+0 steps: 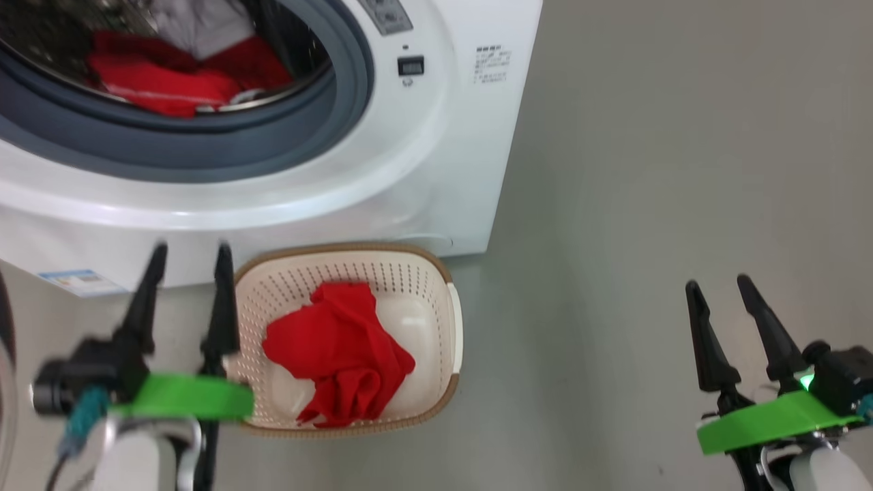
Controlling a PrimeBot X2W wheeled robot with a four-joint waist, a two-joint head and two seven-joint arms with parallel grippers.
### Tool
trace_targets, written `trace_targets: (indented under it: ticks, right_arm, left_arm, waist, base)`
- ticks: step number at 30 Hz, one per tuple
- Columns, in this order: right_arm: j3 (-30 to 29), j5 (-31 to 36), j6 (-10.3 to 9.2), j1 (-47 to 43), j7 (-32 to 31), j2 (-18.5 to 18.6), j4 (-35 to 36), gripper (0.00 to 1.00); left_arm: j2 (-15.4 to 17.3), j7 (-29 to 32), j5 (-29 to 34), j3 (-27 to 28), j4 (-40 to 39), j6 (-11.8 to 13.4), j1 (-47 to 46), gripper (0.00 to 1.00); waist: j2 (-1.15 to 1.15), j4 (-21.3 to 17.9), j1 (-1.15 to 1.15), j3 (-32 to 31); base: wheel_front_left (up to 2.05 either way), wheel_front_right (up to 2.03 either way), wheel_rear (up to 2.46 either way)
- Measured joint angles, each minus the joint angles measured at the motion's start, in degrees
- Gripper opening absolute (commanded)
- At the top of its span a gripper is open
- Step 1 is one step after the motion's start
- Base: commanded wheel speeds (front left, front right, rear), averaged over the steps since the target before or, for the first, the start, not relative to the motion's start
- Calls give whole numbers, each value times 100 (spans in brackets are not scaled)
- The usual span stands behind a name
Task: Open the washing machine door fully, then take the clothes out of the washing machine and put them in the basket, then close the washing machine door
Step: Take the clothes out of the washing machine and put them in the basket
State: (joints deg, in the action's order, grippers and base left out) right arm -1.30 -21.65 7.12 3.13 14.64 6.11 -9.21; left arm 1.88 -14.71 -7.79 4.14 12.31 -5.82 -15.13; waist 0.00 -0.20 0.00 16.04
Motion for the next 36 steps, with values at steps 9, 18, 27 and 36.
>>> trace_targets:
  ticks: [9, 18, 27, 36]
  right_arm:
    - [160, -2, 0, 589, 0, -15, 22, 100]
    - [301, -10, 0, 860, 0, -78, 27, 100]
    - [453, -12, 0, 1122, 0, -100, 51, 100]
    - [692, -45, 0, 1248, 0, -132, 63, 100]
  left_arm:
    - [66, -1, 401, 190, 1243, 34, -2041, 100]
    - [464, -1, 572, 369, 2486, 199, -3317, 100]
    - [918, -1, 800, 366, 3475, 494, -4474, 100]
    - [1362, -1, 1091, 123, 4213, 767, -5091, 100]
  waist:
    - [0, -155, 0, 768]
    - [0, -477, 0, 1300]
    - [0, -770, 0, 1768]
    - [0, -1059, 0, 2022]
  base:
    - [0, 0, 0]
    - [0, 0, 0]
    - [0, 0, 0]
    - [0, 0, 0]
